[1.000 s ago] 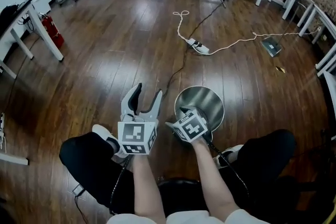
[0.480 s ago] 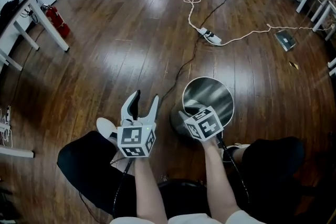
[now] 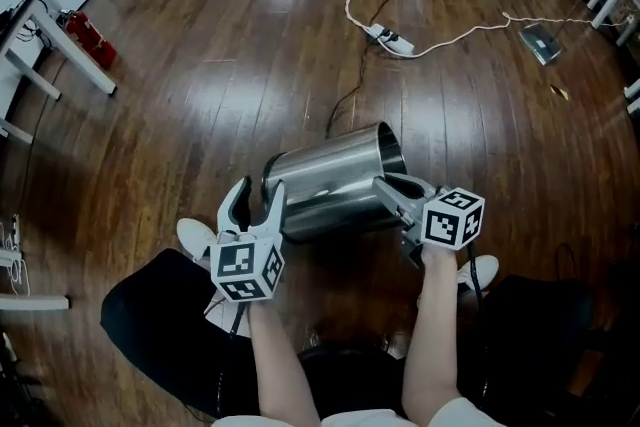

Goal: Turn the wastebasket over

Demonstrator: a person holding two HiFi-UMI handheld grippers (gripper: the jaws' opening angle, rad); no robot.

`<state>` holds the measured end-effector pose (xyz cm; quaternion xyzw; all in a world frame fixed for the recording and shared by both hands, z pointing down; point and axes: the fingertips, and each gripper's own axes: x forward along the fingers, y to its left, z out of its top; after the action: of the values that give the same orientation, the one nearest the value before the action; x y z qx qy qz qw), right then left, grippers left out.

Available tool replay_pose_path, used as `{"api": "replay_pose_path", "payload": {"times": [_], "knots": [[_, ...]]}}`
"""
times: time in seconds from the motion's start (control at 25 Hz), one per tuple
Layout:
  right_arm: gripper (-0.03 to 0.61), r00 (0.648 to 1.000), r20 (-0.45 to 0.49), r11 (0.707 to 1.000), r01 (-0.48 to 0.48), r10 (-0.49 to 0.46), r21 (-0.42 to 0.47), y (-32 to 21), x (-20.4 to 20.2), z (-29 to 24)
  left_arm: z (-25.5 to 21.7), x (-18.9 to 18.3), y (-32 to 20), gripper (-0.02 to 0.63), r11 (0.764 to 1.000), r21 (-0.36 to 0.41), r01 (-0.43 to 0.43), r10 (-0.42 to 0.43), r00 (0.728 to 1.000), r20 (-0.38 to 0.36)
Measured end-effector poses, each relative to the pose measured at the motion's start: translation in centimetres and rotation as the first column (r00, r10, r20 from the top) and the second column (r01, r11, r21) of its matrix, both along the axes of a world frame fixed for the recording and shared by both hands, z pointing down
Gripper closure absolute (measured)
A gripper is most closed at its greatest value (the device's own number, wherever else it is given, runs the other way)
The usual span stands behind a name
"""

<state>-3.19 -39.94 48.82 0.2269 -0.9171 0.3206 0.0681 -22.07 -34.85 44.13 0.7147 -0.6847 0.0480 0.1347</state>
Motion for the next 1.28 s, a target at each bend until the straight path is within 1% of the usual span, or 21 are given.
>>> {"api": "replay_pose_path", "payload": {"times": [0.12,0.2,0.28,0.32,0.4,0.44,0.52,0.56,0.68,0.72,0.76,0.8,0.84,0.92,0.96,1.0,1.04,1.12,1.16,1.24,1.28], "knots": [[0.515,0.987,-0.074,0.989,-0.146,0.143,-0.038,-1.8,4.8,2.5,1.0,0.7,0.0,0.348,1.0,-0.025,-0.012,0.012,1.0,-0.011],[0.5,0.961,-0.167,0.969,-0.237,0.222,-0.076,-2.8,8.5,4.9,1.5,1.3,-0.2,0.348,0.999,-0.035,-0.028,0.027,1.0,-0.014],[0.486,0.929,-0.254,0.944,-0.306,0.269,-0.122,-3.3,11.4,7.4,2.1,1.9,-0.3,0.348,0.998,-0.049,-0.037,0.036,0.999,-0.019],[0.482,0.917,-0.279,0.929,-0.336,0.286,-0.153,-3.4,12.5,8.5,2.5,2.1,-0.4,0.348,0.997,-0.059,-0.042,0.041,0.999,-0.021],[0.479,0.899,-0.302,0.902,-0.384,0.316,-0.199,-3.2,14.3,10.3,3.5,2.8,-0.7,0.348,0.995,-0.08,-0.058,0.056,0.998,-0.027],[0.473,0.898,-0.295,0.894,-0.395,0.327,-0.211,-2.9,14.8,10.8,4.1,3.3,-0.9,0.348,0.993,-0.093,-0.069,0.066,0.997,-0.034],[0.479,0.897,-0.282,0.891,-0.403,0.339,-0.211,-2.7,15.2,11.1,5.5,4.3,-1.4,0.348,0.989,-0.116,-0.089,0.082,0.994,-0.067],[0.477,0.892,-0.299,0.894,-0.405,0.34,-0.191,-2.8,15.2,11.1,6.1,4.8,-1.7,0.348,0.987,-0.126,-0.098,0.087,0.992,-0.089],[0.466,0.856,-0.396,0.915,-0.395,0.333,-0.085,-3.0,15.4,10.1,8.1,5.8,-2.4,0.348,0.979,-0.171,-0.111,0.087,0.986,-0.143],[0.417,0.853,-0.397,0.916,-0.395,0.339,-0.066,-3.0,15.5,9.5,8.8,6.0,-2.6,0.348,0.976,-0.187,-0.109,0.081,0.985,-0.154],[0.365,0.86,-0.371,0.915,-0.398,0.349,-0.062,-3.0,15.4,8.7,9.5,6.0,-2.7,0.348,0.973,-0.204,-0.107,0.074,0.983,-0.165],[0.362,0.87,-0.34,0.915,-0.399,0.356,-0.064,-3.0,15.3,8.0,10.1,6.0,-2.8,0.348,0.97,-0.219,-0.105,0.065,0.981,-0.181],[0.362,0.877,-0.325,0.916,-0.396,0.354,-0.068,-3.0,15.2,7.5,10.8,6.0,-2.9,0.348,0.967,-0.234,-0.102,0.055,0.979,-0.199],[0.362,0.873,-0.361,0.924,-0.377,0.329,-0.069,-2.8,15.4,7.5,12.0,5.9,-3.0,0.355,0.962,-0.258,-0.09,0.03,0.973,-0.227],[0.362,0.865,-0.393,0.928,-0.366,0.312,-0.067,-2.6,15.6,7.8,12.6,5.8,-2.9,0.377,0.96,-0.266,-0.081,0.018,0.972,-0.233],[0.362,0.859,-0.419,0.933,-0.353,0.293,-0.072,-2.4,15.7,8.2,13.0,5.7,-2.8,0.431,0.959,-0.271,-0.076,0.01,0.972,-0.235],[0.364,0.859,-0.433,0.936,-0.34,0.272,-0.087,-2.0,15.6,8.7,13.4,5.6,-2.8,0.46,0.958,-0.275,-0.075,0.008,0.971,-0.238],[0.369,0.868,-0.435,0.936,-0.326,0.24,-0.134,-1.4,15.3,9.5,13.7,5.8,-2.8,0.459,0.954,-0.284,-0.095,0.022,0.968,-0.25],[0.384,0.869,-0.436,0.933,-0.328,0.235,-0.151,-1.2,15.3,9.8,13.9,6.1,-2.9,0.46,0.951,-0.289,-0.111,0.035,0.966,-0.258],[0.432,0.857,-0.461,0.928,-0.336,0.231,-0.159,-0.9,15.7,10.3,14.2,6.7,-2.9,0.47,0.946,-0.29,-0.146,0.061,0.957,-0.282],[0.45,0.848,-0.482,0.931,-0.332,0.223,-0.153,-0.8,15.8,10.5,14.3,7.0,-3.0,0.527,0.944,-0.288,-0.16,0.07,0.952,-0.298]]}}
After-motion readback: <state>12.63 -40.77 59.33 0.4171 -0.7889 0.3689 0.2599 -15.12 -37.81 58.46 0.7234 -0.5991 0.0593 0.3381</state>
